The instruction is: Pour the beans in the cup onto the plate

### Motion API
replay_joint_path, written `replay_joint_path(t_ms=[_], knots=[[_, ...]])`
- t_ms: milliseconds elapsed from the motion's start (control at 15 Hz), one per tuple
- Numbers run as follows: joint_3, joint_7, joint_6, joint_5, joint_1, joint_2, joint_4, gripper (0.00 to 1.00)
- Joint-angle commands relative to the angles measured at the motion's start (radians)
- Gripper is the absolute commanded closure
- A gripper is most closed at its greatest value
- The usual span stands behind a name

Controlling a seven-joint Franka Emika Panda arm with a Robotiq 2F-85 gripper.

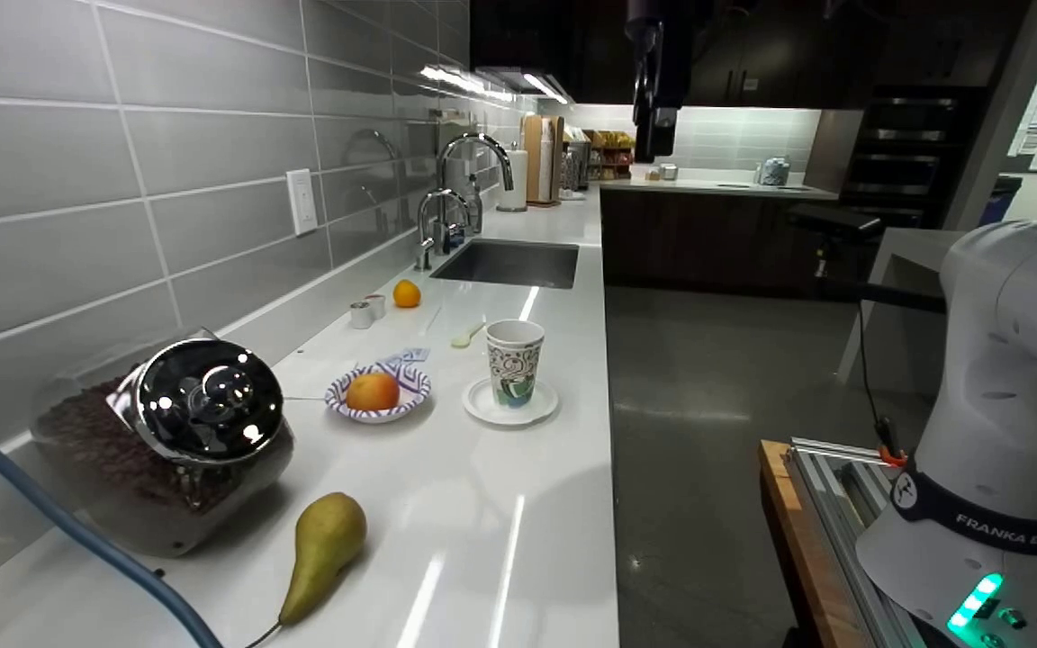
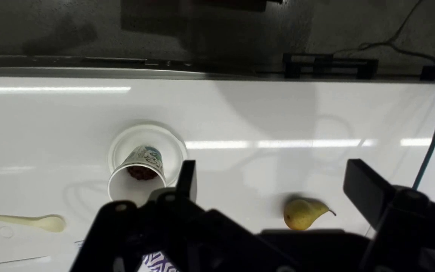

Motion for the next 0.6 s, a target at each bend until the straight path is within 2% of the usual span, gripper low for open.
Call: replay_joint_path(t_ms=[0, 67, 133, 200, 267, 400, 533], knots=[[-0.041, -0.109, 0.039, -0.013, -0.008, 0.104, 0.058, 0.00], [-0.045, -0.131, 0.067, -0.029, -0.012, 0.124, 0.061, 0.00], [-0.052, -0.090, 0.191, 0.008, -0.026, 0.127, 0.026, 0.00], [-0.056, -0.095, 0.242, -0.001, -0.033, 0.152, 0.021, 0.00], [-0.057, -0.074, 0.342, 0.004, -0.044, 0.163, 0.002, 0.00], [-0.063, -0.003, 0.472, 0.047, -0.063, 0.212, -0.019, 0.00], [-0.054, 0.061, 0.578, 0.030, -0.088, 0.261, -0.034, 0.00]])
